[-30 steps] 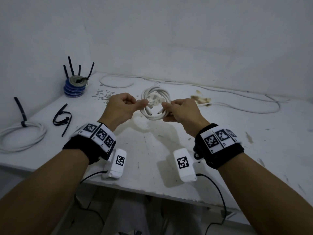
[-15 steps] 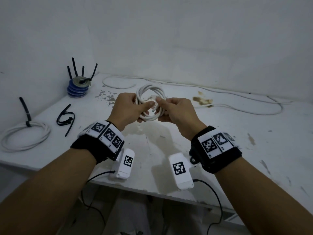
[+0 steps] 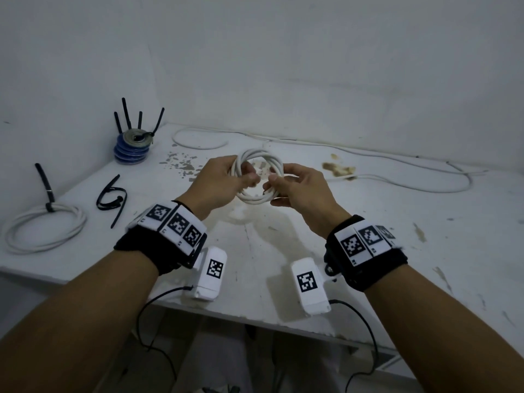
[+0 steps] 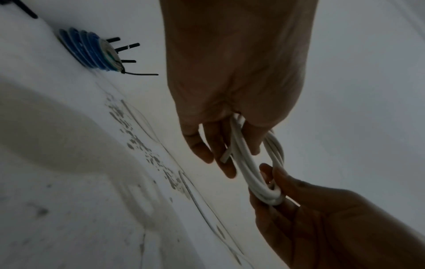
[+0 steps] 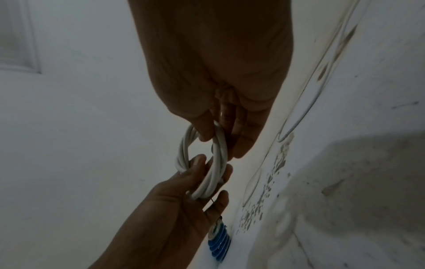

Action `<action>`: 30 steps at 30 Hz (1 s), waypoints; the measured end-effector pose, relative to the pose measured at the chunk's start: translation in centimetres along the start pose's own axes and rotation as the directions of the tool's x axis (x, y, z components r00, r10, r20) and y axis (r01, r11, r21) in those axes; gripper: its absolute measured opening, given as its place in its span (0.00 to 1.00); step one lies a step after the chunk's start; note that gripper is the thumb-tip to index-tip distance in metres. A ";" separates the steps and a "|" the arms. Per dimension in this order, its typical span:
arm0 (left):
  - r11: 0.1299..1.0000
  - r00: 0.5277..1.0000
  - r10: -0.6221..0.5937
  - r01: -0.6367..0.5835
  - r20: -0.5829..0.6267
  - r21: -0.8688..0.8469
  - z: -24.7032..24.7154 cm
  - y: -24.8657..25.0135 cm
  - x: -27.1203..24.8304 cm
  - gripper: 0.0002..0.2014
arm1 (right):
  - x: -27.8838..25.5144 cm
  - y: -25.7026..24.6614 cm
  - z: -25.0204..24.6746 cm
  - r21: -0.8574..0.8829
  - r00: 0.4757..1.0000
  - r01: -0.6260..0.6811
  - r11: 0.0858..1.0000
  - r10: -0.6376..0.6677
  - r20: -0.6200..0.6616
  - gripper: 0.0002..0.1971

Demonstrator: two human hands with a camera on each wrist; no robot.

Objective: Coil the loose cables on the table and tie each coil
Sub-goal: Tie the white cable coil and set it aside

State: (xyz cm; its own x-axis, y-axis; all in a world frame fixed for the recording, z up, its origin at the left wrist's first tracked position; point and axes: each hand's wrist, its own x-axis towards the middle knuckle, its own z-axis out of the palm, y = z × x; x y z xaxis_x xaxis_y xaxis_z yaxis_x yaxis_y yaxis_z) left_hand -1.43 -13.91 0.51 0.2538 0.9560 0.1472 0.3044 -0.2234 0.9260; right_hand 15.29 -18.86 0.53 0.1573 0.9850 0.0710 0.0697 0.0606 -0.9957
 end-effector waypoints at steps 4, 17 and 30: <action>0.993 0.994 0.111 -0.109 -0.025 0.051 -0.3 0.3 0.1 0.11 | 0.4 -0.4 -0.5 0.006 0.998 0.028 1.000 -0.028 -0.050 0.07; 0.951 0.989 0.081 -0.114 0.123 0.288 -2.3 0.3 -0.8 0.35 | 0.6 -0.4 2.2 -0.158 0.987 0.120 0.980 -0.100 0.129 0.24; 0.968 0.939 -0.208 0.157 -0.273 -0.198 -12.3 -3.9 -4.1 0.23 | 1.8 0.6 15.6 -0.336 0.942 0.269 0.903 -0.173 0.288 0.14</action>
State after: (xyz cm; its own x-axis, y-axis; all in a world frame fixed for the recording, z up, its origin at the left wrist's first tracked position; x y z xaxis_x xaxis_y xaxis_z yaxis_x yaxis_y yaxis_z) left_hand -14.93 -14.66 0.59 -0.0755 0.9963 0.0407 0.1524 -0.0288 0.9879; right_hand 0.27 -14.55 -0.89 -0.1481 0.9637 0.2223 0.4362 0.2654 -0.8598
